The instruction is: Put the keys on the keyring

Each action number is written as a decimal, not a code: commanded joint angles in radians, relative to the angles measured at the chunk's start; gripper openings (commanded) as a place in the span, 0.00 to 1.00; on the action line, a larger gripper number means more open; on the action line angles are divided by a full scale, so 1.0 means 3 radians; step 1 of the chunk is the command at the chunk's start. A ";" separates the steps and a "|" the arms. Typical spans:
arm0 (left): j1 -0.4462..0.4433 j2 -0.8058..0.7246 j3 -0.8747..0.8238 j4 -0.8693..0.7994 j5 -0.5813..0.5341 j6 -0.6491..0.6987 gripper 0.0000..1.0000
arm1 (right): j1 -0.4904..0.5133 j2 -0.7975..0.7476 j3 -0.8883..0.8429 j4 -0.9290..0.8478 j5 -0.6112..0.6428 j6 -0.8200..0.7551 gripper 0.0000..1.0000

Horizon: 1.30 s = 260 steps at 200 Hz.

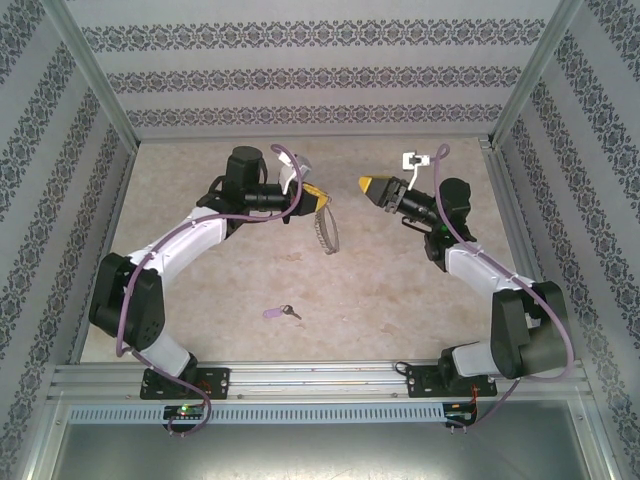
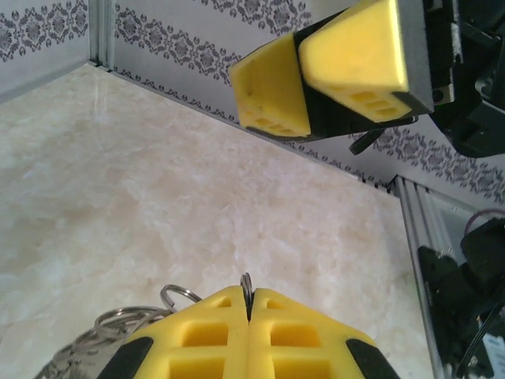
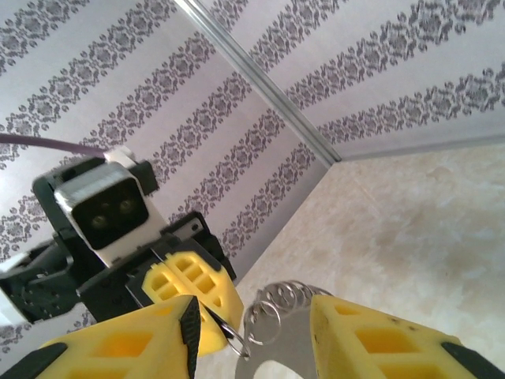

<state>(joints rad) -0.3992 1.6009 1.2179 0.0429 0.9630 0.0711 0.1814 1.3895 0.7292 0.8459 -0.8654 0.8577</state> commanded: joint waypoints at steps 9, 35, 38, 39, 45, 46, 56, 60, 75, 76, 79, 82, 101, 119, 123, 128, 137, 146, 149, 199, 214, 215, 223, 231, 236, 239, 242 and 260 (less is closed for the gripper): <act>-0.0029 -0.0131 0.0190 -0.0412 0.0065 0.0655 0.00 | 0.0038 -0.0106 -0.0158 -0.0124 -0.0131 -0.0154 0.43; -0.0029 -0.0101 0.0319 -0.0651 0.0129 0.0812 0.00 | 0.0059 -0.0134 -0.0245 -0.0121 -0.0220 -0.0177 0.43; -0.0033 -0.0096 0.0329 -0.0662 0.0136 0.0823 0.00 | 0.0063 -0.0139 -0.0251 -0.0125 -0.0228 -0.0188 0.43; -0.0031 -0.0098 0.0331 -0.0663 0.0140 0.0825 0.00 | 0.0064 -0.0141 -0.0254 -0.0125 -0.0231 -0.0189 0.43; -0.0034 -0.0093 0.0330 -0.0663 0.0144 0.0826 0.00 | 0.0075 -0.0147 -0.0266 -0.0134 -0.0234 -0.0193 0.43; -0.0034 -0.0094 0.0331 -0.0661 0.0144 0.0826 0.00 | 0.0078 -0.0147 -0.0267 -0.0137 -0.0240 -0.0194 0.43; -0.0035 -0.0094 0.0318 -0.0623 0.0153 0.0830 0.00 | 0.0102 -0.0157 -0.0274 -0.0169 -0.0240 -0.0215 0.43; -0.0036 -0.0100 0.0309 -0.0605 0.0157 0.0831 0.00 | 0.0114 -0.0157 -0.0274 -0.0180 -0.0242 -0.0225 0.42; -0.0044 -0.0110 0.0291 -0.0565 0.0149 0.0852 0.00 | 0.0159 -0.0173 -0.0282 -0.0227 -0.0230 -0.0259 0.42; -0.0044 -0.0110 0.0292 -0.0566 0.0149 0.0857 0.00 | 0.0163 -0.0173 -0.0282 -0.0227 -0.0227 -0.0261 0.42; -0.0045 -0.0107 0.0296 -0.0578 0.0156 0.0870 0.00 | 0.0173 -0.0177 -0.0286 -0.0225 -0.0222 -0.0264 0.42; -0.0045 -0.0107 0.0299 -0.0587 0.0158 0.0887 0.00 | 0.0183 -0.0178 -0.0288 -0.0227 -0.0220 -0.0274 0.42; -0.0050 -0.0091 0.0354 -0.0656 0.0199 0.0952 0.00 | 0.0244 -0.0184 -0.0283 -0.0222 -0.0209 -0.0333 0.42; -0.0050 -0.0046 0.0426 -0.0737 0.0264 0.0967 0.00 | 0.0305 -0.0159 -0.0254 -0.0215 -0.0228 -0.0415 0.42; -0.0050 -0.0034 0.0447 -0.0750 0.0284 0.0973 0.00 | 0.0314 -0.0152 -0.0248 -0.0208 -0.0239 -0.0426 0.42; -0.0050 -0.0020 0.0464 -0.0777 0.0313 0.0974 0.00 | 0.0320 -0.0143 -0.0240 -0.0190 -0.0257 -0.0439 0.42; -0.0051 0.0005 0.0497 -0.0806 0.0342 0.0975 0.00 | 0.0334 -0.0128 -0.0227 -0.0166 -0.0280 -0.0457 0.42; -0.0050 0.0017 0.0530 -0.0856 0.0367 0.0997 0.00 | 0.0336 -0.0117 -0.0214 -0.0170 -0.0281 -0.0491 0.42; -0.0050 0.0024 0.0539 -0.0878 0.0377 0.1000 0.00 | 0.0339 -0.0110 -0.0214 -0.0171 -0.0281 -0.0500 0.41; -0.0050 0.0214 0.0802 -0.1274 0.0514 0.1097 0.00 | 0.0357 -0.0017 -0.0098 -0.0094 -0.0407 -0.0542 0.41; -0.0055 0.0235 0.0820 -0.1303 0.0517 0.1105 0.00 | 0.0375 -0.0020 -0.0069 -0.0105 -0.0428 -0.0568 0.40; -0.0058 0.0233 0.0824 -0.1309 0.0517 0.1106 0.00 | 0.0373 -0.0020 -0.0066 -0.0105 -0.0426 -0.0571 0.40; -0.0055 0.0237 0.0827 -0.1321 0.0520 0.1121 0.00 | 0.0381 -0.0011 -0.0045 -0.0116 -0.0429 -0.0583 0.40; -0.0055 0.0237 0.0833 -0.1342 0.0522 0.1134 0.00 | 0.0389 0.0002 -0.0016 -0.0130 -0.0431 -0.0597 0.40; -0.0059 0.0237 0.0838 -0.1352 0.0523 0.1138 0.00 | 0.0393 0.0015 0.0000 -0.0130 -0.0438 -0.0600 0.40; -0.0055 0.0241 0.0837 -0.1357 0.0527 0.1141 0.00 | 0.0393 0.0024 0.0010 -0.0128 -0.0438 -0.0601 0.40; -0.0055 0.0242 0.0841 -0.1368 0.0524 0.1153 0.00 | 0.0398 0.0037 0.0020 -0.0125 -0.0441 -0.0599 0.39; -0.0064 0.0262 0.0879 -0.1454 0.0527 0.1188 0.00 | 0.0417 0.0102 0.0092 -0.0115 -0.0456 -0.0595 0.39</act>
<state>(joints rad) -0.4065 1.6752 1.4345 -0.3454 1.0733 0.3828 0.2935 1.3930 0.7090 0.7685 -0.9684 0.7082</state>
